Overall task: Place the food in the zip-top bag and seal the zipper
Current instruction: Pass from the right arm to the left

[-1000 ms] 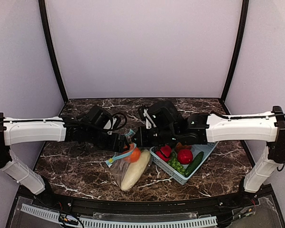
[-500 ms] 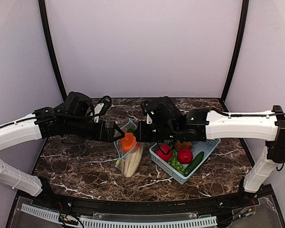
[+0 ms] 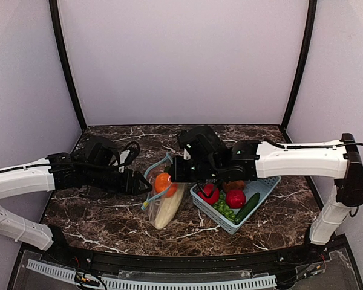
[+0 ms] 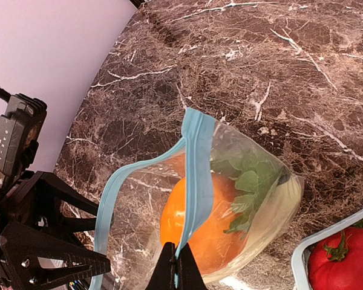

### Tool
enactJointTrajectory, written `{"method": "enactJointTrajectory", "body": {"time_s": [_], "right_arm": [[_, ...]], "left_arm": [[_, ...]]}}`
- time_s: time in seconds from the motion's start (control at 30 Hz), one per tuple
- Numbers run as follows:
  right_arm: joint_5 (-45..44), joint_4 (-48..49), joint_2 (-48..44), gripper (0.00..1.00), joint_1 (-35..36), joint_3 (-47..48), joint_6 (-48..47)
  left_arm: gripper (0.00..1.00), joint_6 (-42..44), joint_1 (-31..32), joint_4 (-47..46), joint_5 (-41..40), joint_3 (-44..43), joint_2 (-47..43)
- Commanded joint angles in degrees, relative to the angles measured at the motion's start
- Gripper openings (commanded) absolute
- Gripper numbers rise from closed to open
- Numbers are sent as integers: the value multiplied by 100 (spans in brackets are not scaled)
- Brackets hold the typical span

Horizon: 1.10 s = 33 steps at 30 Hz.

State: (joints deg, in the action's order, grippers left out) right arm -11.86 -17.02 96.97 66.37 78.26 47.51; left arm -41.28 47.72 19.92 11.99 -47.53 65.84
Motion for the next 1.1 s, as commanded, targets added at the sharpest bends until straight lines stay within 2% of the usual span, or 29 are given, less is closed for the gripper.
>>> {"method": "enactJointTrajectory", "body": {"time_s": [0.0,0.13,0.23,0.3,0.4,0.43,0.53,0.6,0.7,0.8,0.97,1.07], "right_arm": [[-43,58,99,0,46,183,7],[-44,51,103,0,46,190,-1],[-42,43,105,0,51,182,4],[-40,33,108,0,43,181,3],[-33,6,97,0,42,182,-12],[-38,-6,93,2,39,181,-32],[-74,-66,9,16,40,143,-116],[-121,-120,-101,30,40,100,-221],[-283,-379,-328,58,26,45,-372],[-553,-750,-578,76,-30,-20,-498],[-621,-1206,-1076,89,-340,-441,-625],[-309,-1384,-1262,91,-724,-774,-579]], "left_arm": [[55,-67,-18,-240,-22,76,23],[54,-77,-22,-324,-76,65,128],[47,-69,-18,-366,-70,51,201],[37,-74,-18,-400,-40,51,245],[15,-77,-19,-426,-41,46,253],[12,-68,-18,-423,-53,44,249],[1,-56,-27,-411,-135,49,218],[1,-54,-29,-419,-165,62,192],[1,-52,-27,-431,-186,76,167],[1,-34,-31,-448,-190,70,153],[1,12,-44,-456,-208,44,112],[1,32,-44,-438,-207,38,94]]}}
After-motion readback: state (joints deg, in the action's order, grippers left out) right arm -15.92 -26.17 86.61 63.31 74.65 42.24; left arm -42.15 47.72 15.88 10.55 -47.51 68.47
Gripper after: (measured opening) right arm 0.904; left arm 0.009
